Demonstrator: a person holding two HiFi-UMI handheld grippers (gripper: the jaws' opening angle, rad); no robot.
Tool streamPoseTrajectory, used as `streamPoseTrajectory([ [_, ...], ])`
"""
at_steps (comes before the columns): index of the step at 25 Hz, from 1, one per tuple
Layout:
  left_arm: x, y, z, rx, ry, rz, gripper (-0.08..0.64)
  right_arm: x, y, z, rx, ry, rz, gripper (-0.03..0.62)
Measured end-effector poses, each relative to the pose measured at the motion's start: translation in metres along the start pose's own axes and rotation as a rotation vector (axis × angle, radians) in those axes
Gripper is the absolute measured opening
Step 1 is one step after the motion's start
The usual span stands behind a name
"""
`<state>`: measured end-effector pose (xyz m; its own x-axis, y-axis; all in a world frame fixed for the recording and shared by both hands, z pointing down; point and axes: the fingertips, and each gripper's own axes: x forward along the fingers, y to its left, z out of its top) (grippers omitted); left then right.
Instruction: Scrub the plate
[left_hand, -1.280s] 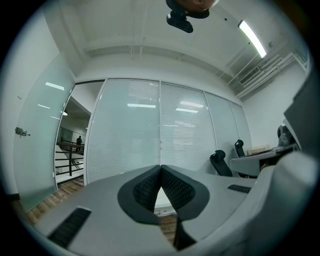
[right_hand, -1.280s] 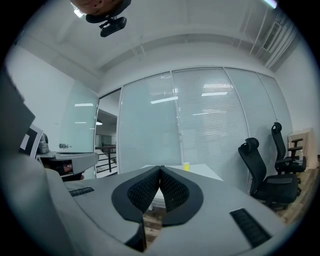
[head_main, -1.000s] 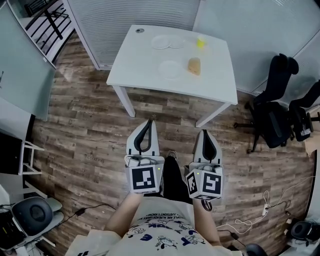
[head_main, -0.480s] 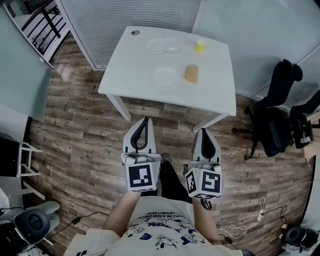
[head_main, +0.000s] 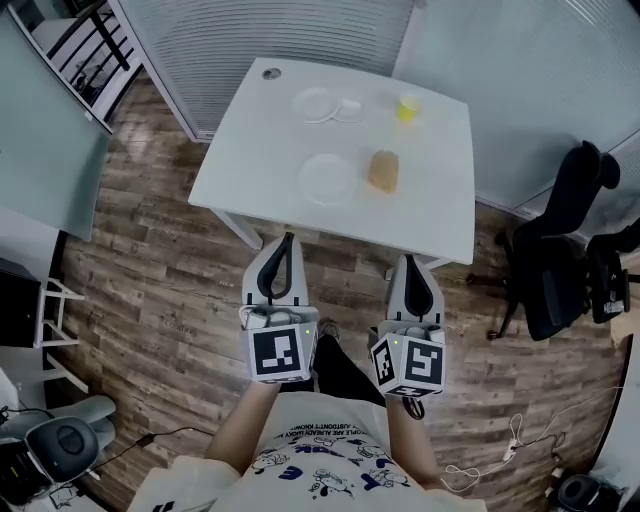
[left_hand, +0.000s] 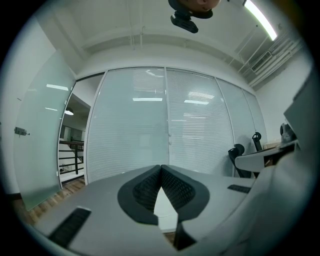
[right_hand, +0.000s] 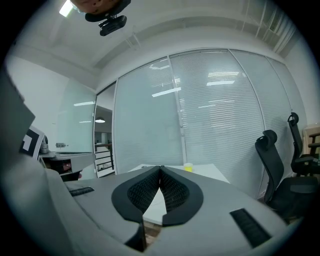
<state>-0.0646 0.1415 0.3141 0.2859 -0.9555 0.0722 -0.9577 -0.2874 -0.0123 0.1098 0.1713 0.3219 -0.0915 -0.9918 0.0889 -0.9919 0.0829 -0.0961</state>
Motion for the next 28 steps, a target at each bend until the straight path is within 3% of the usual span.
streamPoseTrajectory([
  [17, 0.055, -0.007, -0.021, -0.039, 0.050, 0.077, 0.031, 0.065, -0.029, -0.006, 0.019, 0.025, 0.071, 0.012],
  [28, 0.096, 0.005, -0.031, -0.071, 0.071, 0.093, 0.031, 0.108, -0.039, -0.013, 0.027, 0.050, 0.065, 0.012],
])
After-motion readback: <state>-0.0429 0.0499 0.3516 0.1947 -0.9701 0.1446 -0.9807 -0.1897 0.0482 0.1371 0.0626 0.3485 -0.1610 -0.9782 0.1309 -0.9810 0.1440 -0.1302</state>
